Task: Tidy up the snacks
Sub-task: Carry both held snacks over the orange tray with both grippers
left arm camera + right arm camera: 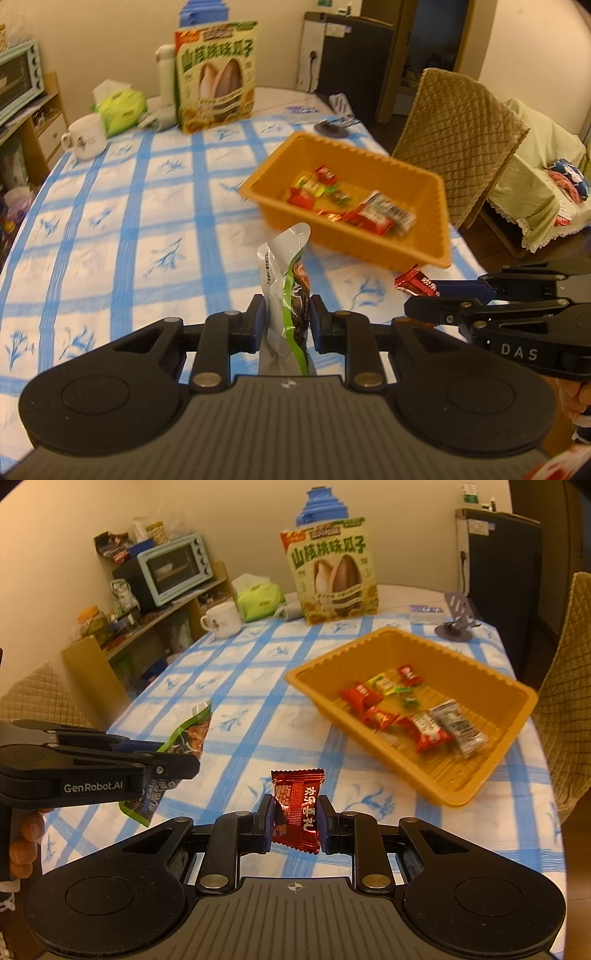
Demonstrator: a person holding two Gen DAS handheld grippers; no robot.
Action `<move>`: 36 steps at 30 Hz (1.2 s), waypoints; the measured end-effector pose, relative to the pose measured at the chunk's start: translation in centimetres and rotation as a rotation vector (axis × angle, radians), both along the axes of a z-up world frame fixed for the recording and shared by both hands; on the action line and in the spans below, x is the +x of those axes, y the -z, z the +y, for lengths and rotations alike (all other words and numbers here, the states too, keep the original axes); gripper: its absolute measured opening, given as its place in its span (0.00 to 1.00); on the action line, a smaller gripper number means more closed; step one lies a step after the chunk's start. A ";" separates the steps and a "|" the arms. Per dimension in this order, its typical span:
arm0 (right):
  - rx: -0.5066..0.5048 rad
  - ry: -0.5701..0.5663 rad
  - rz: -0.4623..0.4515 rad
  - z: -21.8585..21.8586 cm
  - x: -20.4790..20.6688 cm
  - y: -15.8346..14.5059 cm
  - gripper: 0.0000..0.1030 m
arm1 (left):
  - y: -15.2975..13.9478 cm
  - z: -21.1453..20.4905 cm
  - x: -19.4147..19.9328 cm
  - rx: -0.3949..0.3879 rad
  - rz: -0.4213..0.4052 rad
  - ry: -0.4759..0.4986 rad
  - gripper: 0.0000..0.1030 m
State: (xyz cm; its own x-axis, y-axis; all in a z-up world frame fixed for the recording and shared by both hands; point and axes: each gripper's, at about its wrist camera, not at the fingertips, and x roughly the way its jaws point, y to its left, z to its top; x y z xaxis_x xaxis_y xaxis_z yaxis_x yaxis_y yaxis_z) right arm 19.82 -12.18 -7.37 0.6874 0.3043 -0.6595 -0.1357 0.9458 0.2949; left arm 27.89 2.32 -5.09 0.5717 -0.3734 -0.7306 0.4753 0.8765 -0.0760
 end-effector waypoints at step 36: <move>-0.016 0.068 -0.048 -14.7 10.3 0.4 0.23 | 0.3 -16.6 9.8 0.051 -0.024 0.040 0.22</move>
State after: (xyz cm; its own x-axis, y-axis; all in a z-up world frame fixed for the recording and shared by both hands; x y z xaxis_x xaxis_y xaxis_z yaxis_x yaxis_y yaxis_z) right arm 30.08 -26.87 -7.72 0.7368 0.2454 -0.6300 -0.0844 0.9579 0.2744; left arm 37.72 -14.23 -5.40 0.5745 -0.3590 -0.7356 0.5115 0.8591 -0.0198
